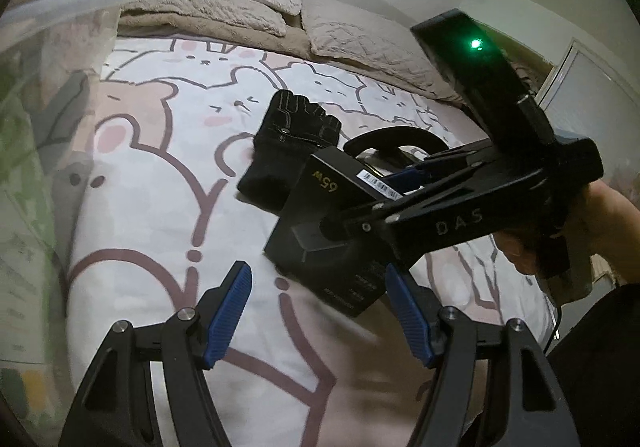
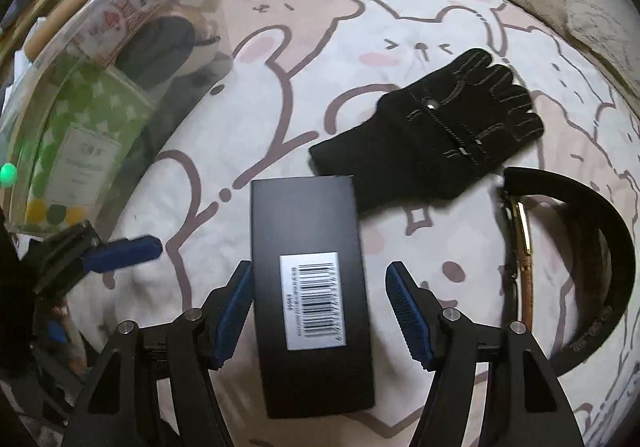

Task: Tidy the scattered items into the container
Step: 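Grasp the black charger box with the right tool, then grasp the black glove with the left tool while the right tool holds the box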

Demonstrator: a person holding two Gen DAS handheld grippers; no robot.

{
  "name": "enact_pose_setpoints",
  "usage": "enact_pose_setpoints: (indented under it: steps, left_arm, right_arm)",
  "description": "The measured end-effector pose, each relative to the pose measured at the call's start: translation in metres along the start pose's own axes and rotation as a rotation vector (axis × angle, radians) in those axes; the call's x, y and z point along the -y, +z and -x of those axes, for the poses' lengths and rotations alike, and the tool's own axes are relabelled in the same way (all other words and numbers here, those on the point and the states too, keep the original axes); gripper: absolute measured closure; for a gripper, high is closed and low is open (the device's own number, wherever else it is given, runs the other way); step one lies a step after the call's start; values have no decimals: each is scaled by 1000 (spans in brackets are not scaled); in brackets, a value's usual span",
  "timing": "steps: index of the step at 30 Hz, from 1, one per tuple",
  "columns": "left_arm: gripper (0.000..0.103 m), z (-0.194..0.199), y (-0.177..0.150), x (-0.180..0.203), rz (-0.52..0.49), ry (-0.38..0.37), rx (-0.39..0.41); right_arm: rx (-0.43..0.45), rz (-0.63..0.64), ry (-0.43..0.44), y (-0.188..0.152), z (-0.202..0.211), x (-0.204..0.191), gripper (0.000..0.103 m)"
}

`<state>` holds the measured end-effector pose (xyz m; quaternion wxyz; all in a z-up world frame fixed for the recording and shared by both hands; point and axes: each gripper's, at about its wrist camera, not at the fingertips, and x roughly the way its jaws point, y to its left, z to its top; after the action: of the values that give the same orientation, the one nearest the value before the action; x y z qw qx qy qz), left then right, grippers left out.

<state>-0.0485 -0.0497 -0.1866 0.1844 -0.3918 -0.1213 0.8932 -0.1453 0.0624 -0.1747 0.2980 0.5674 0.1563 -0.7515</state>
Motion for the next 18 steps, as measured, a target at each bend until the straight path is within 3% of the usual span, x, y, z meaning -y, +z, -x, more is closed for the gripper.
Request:
enact_pose_setpoints:
  steps: [1,3,9,18]
  left_arm:
    - [34,1,0,-1,0,0,1]
    - [34,2,-1,-4,4,2,-4]
    - [34,0,4,-6,2,19,-11]
    - [34,-29,29,4,-10,31,-45]
  right_arm:
    - [1,7,2,0,0,-2,55]
    - [10,14,1,0,3,-4,57]
    - [33,-19,11,-9,19,9,58]
    - [80,-169,20,-42,48,66,57]
